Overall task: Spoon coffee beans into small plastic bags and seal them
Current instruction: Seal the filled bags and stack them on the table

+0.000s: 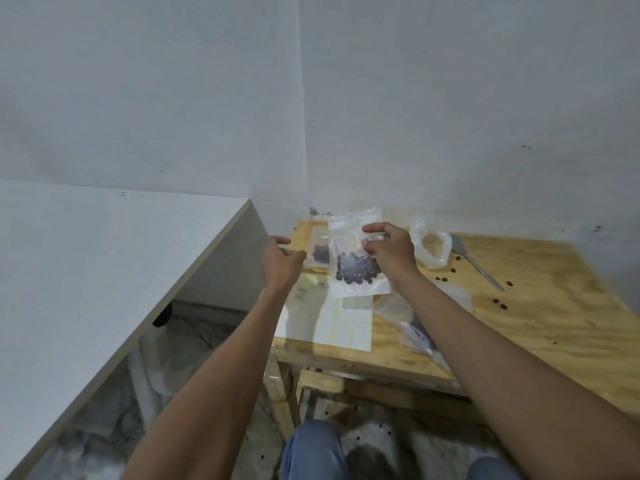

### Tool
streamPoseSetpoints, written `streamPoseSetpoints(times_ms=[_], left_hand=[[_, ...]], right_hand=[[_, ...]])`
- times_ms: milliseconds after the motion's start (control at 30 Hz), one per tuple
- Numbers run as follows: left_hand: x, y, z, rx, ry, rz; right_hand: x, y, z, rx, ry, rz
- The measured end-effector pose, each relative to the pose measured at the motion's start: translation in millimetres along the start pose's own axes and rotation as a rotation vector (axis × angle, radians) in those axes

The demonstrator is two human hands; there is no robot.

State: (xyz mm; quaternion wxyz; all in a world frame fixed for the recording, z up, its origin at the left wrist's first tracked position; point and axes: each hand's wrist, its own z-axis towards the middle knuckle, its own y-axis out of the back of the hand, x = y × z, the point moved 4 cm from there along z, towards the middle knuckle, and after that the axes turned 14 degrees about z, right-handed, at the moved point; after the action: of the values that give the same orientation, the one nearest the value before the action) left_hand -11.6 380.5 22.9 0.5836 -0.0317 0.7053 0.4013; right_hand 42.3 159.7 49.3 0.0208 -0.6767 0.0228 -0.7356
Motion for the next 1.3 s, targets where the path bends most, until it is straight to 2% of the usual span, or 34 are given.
streamPoseSetpoints(times_ms=[133, 367, 500, 733, 833, 1067, 1300], left_hand=[[-37.6, -3.4, -14.1, -0.009, -0.013, -0.339], [-68.3, -37.6, -38.4, 0.007, 0.033, -0.491], [-71.1, -45.5, -47.8, -0.007, -0.001, -0.494], [-71.6, -49.7, -54.2, -0.055, -0.185, -0.366], [-69.6, -53.4, -51.7, -0.043, -0.165, -0.350], [-71.5, -55.9, -41.9, 0.217, -0.108, -0.379], [-70.1, -65.4, -34.5, 0.202, -0.065, -0.402]], right_hand=[[2.2, 0.6, 0.0, -0.030, -0.005, 0.006], [11.8, -2.0, -3.4, -0.091, 0.006, 0.111], [16.1, 0.7, -6.7, -0.114, 0.063, 0.110], [17.5, 7.5, -9.7, -0.152, 0.096, 0.065], [17.3, 10.3, -9.3, -0.153, 0.102, 0.074], [13.0, 15.0, -3.4, -0.030, 0.083, 0.031], [11.3, 13.1, -0.9, -0.130, 0.038, -0.007]])
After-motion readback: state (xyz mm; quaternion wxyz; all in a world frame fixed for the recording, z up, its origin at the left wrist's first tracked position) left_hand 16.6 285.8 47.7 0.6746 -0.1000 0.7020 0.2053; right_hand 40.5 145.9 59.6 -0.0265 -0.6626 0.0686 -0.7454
